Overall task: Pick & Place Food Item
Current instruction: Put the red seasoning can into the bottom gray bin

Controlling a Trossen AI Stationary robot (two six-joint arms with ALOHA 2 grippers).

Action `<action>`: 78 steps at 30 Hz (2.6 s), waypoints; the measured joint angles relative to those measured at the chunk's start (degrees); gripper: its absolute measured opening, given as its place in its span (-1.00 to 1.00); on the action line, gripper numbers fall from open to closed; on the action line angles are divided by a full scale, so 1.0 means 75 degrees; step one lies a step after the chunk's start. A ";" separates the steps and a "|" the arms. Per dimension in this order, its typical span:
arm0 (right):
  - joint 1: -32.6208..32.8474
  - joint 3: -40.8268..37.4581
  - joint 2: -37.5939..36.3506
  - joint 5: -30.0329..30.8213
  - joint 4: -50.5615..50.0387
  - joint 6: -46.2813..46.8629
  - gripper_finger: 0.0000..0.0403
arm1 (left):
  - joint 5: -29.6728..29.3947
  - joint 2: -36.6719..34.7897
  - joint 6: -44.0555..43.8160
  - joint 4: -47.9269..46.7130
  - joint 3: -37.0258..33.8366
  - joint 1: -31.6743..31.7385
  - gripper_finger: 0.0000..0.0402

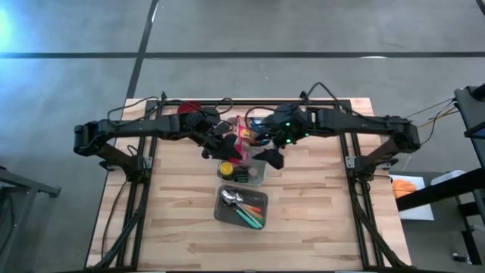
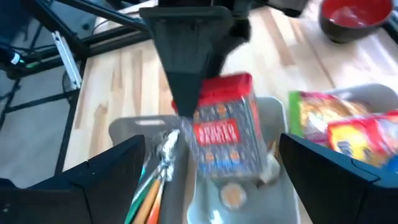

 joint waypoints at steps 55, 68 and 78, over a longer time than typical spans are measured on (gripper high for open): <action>0.0003 -0.0034 -0.3310 0.0896 -0.4038 0.1521 0.80 | -0.1250 0.4295 0.6612 -0.6283 0.6814 0.0308 -0.01; 0.0003 -0.0042 -0.3279 0.0893 -0.4041 0.1658 0.80 | -0.1606 0.4590 0.7978 -0.6085 0.6814 0.0081 -0.01; 0.0003 -0.0042 -0.3279 0.0890 -0.4093 0.1658 0.80 | -0.2631 0.4434 0.8144 -0.8042 0.6814 0.0054 -0.01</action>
